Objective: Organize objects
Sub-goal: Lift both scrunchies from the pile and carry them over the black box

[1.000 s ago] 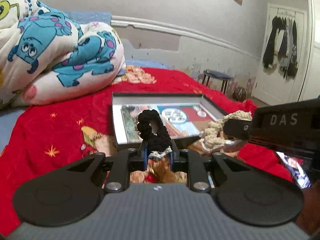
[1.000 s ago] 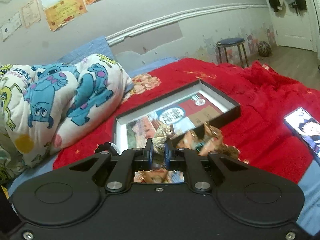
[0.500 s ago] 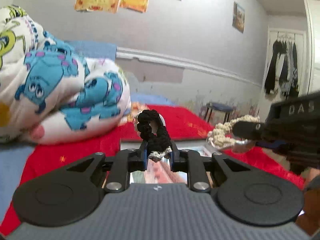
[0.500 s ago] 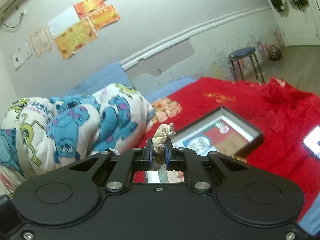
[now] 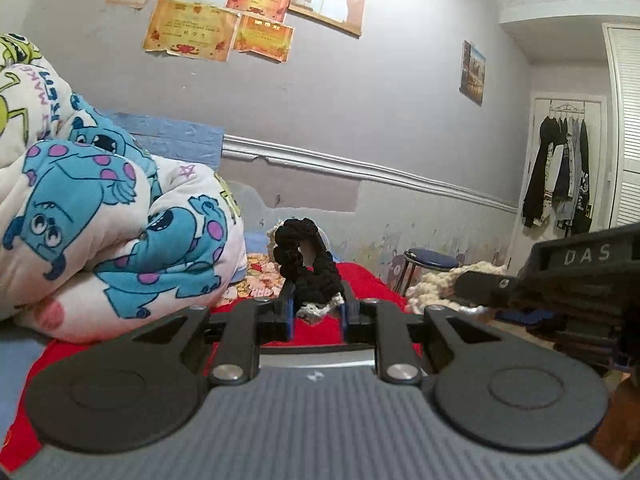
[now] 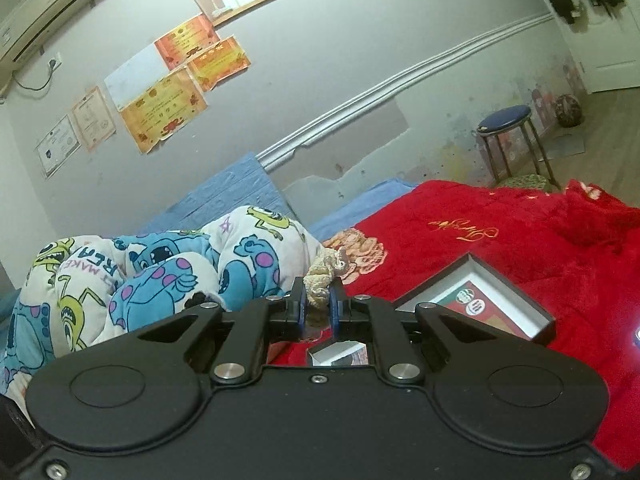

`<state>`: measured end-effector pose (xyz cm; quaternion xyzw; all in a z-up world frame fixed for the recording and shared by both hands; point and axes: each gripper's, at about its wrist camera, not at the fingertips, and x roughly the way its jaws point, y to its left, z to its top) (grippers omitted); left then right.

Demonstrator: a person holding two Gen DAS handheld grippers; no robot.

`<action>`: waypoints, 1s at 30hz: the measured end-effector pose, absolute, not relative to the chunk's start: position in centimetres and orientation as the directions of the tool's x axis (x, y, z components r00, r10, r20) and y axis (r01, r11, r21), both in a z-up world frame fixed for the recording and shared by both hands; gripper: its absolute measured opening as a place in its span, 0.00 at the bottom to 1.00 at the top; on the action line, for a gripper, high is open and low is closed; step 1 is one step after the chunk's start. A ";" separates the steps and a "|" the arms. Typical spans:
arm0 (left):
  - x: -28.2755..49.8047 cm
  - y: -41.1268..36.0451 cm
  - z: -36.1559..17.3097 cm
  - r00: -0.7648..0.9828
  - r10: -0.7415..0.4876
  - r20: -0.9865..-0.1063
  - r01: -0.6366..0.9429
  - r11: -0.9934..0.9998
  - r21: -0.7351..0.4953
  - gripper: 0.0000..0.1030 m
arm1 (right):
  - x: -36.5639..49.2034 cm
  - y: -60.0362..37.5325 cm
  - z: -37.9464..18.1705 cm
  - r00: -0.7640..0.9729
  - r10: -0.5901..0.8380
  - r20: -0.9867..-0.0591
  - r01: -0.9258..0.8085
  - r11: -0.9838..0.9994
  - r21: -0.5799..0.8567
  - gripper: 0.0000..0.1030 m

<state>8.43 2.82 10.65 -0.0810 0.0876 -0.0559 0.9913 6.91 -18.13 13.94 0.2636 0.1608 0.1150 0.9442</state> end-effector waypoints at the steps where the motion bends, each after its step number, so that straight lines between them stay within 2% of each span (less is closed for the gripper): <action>1: 8.9 2.7 10.5 0.978 -0.127 -0.163 0.097 0.979 -0.178 0.24 | 7.4 -18.2 13.8 0.920 0.307 -0.243 -0.136 0.832 0.538 0.11; 4: 10.8 2.7 9.6 0.976 -0.141 -0.165 0.104 0.971 -0.214 0.24 | 9.2 -18.6 13.0 0.911 0.329 -0.248 -0.141 0.815 0.562 0.11; 12: 15.3 2.7 4.7 0.950 -0.142 -0.279 0.091 0.978 -0.190 0.24 | 13.8 -19.0 10.0 0.900 0.343 -0.271 -0.144 0.818 0.557 0.11; 19: 16.5 3.4 1.9 0.934 -0.142 -0.328 0.091 0.982 -0.165 0.24 | 17.4 -19.1 5.2 0.889 0.324 -0.323 -0.113 0.839 0.532 0.11; 23: 16.9 3.9 1.1 0.921 -0.134 -0.366 0.075 0.982 -0.172 0.25 | 18.7 -20.2 2.0 0.876 0.337 -0.345 -0.094 0.821 0.562 0.11; 30: 17.0 2.6 -0.4 0.865 -0.084 -0.495 0.037 0.994 -0.104 0.26 | 19.9 -20.1 -1.4 0.826 0.369 -0.425 -0.081 0.825 0.559 0.11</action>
